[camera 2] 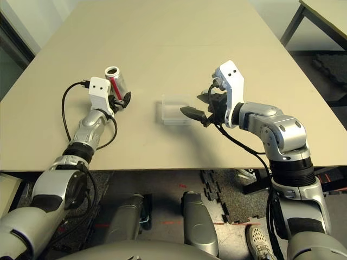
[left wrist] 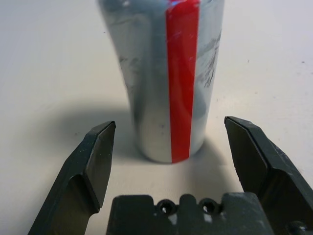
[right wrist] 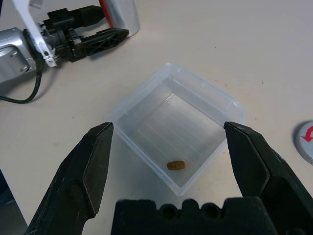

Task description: Pour the medicine from the bottle into the box.

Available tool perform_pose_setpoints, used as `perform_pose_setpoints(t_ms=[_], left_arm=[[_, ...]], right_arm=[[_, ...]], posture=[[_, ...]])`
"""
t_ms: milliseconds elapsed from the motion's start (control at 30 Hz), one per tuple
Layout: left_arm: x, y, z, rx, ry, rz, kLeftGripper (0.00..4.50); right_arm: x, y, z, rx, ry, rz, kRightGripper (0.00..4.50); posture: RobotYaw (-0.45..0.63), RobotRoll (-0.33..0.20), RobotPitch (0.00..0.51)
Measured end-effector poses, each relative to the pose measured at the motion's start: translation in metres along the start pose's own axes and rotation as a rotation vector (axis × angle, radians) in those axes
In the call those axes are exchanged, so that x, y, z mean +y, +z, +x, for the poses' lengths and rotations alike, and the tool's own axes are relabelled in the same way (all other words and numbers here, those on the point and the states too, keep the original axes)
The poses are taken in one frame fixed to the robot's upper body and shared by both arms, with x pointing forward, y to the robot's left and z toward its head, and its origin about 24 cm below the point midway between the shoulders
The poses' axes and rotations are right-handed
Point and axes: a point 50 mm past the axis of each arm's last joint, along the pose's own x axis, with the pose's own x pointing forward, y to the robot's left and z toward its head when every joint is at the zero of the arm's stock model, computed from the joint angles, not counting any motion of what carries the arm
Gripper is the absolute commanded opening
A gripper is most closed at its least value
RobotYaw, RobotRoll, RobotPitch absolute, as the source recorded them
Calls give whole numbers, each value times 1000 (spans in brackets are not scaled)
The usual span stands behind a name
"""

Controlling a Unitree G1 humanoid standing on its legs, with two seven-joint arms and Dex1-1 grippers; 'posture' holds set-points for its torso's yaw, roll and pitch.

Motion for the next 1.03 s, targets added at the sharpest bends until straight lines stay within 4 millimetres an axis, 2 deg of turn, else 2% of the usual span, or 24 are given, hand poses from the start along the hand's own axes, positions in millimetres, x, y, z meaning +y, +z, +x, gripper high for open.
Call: perform_pose_setpoints(t_ms=[100,233,400,533,700,867,1033], left_arm=[[-1,2,-17,-29,5,-6,4475],[7,8,-43,-51,52,-42,4475],[38,37,-58,-171,142,-12,4475],[68,52,-54,-249,195,20,4475],[107,66,-43,-302,267,26,4475],[129,59,-39,-271,353,-13,4475],[137,43,-41,-213,432,-61,4475]], right_arm=[[-1,0,-7,-25,-13,9,4500],[-10,1,-18,-145,-124,72,4500],[-34,-3,-27,-294,-439,97,4500],[-66,-19,-39,-345,-773,146,4500],[-93,-41,-54,-346,-1066,170,4500],[-109,-56,-66,-353,-1227,158,4500],[-116,-70,-75,-339,-1300,173,4500]], posture=[[-121,0,162],[-112,0,175],[-102,0,186],[-86,0,190],[-84,0,187],[-99,0,175],[-127,0,170]])
